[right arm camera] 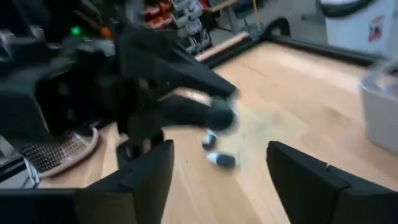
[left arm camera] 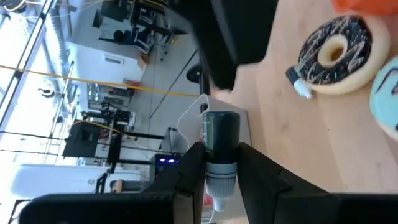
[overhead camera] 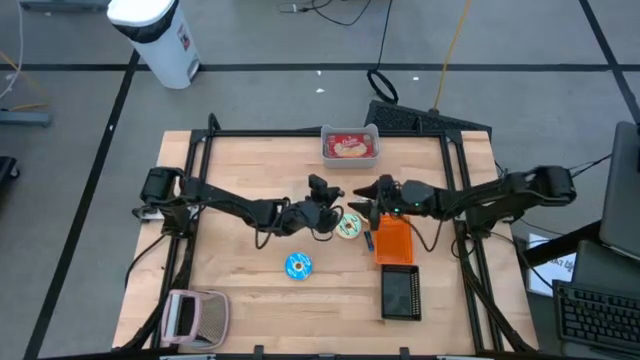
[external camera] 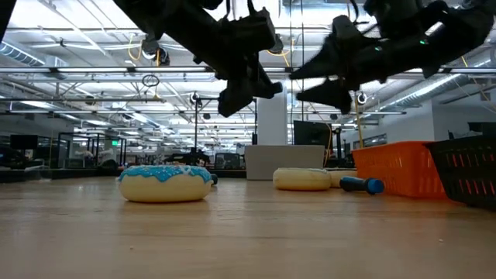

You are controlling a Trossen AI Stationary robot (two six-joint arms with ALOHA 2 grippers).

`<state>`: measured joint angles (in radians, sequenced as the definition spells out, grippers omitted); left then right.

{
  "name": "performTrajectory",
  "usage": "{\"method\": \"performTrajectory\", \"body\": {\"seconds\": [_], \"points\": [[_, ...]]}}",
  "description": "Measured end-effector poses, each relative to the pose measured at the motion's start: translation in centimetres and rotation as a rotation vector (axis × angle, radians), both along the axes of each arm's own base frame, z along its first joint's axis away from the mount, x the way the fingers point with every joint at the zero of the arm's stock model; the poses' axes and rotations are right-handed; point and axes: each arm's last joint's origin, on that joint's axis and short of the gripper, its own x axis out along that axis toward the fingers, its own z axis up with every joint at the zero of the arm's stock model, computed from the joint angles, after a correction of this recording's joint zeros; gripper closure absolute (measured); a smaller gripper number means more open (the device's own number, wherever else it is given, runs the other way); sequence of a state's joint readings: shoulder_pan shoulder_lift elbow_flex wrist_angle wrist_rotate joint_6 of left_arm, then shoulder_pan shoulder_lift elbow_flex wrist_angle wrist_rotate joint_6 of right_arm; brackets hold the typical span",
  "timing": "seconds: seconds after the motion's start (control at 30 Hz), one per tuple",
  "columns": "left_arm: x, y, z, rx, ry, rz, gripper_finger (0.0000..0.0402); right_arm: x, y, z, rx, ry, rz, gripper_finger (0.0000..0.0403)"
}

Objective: Pick & Place Food Item
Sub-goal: Put the black food coloring bottle into the orange bin

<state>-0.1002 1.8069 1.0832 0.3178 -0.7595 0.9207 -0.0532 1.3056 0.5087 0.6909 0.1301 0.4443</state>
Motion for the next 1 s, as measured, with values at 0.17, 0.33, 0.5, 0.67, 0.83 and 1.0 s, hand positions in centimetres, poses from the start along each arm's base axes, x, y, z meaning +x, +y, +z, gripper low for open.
{"method": "performTrajectory", "body": {"seconds": [0.17,0.33,0.5,0.67,0.83,1.0], "points": [[0.0,0.3,0.0,-0.022,-0.011,0.007,0.0323,1.9,0.0,-0.5,-0.009,0.016,0.006,0.0113],[-0.1,0.2,-0.2,-0.024,0.019,-0.003,0.0323,2.9,-0.3,-0.7,-0.011,-0.044,-0.006,0.0109],[-0.1,-0.1,-0.2,-0.036,0.007,-0.012,0.0323,3.3,-0.7,-0.7,-0.017,-0.088,-0.022,0.0128],[0.0,-0.3,-0.1,-0.049,0.001,-0.041,0.0323,3.2,-1.1,-1.2,-0.008,-0.053,-0.033,0.0154],[0.0,-0.3,-0.2,-0.053,0.000,-0.047,0.0323,3.2,-1.1,-1.2,-0.008,-0.049,-0.033,0.0193],[0.0,-0.3,-0.1,-0.066,-0.012,-0.043,0.0323,3.2,-1.1,-1.2,-0.016,-0.047,-0.031,0.0245]]}}
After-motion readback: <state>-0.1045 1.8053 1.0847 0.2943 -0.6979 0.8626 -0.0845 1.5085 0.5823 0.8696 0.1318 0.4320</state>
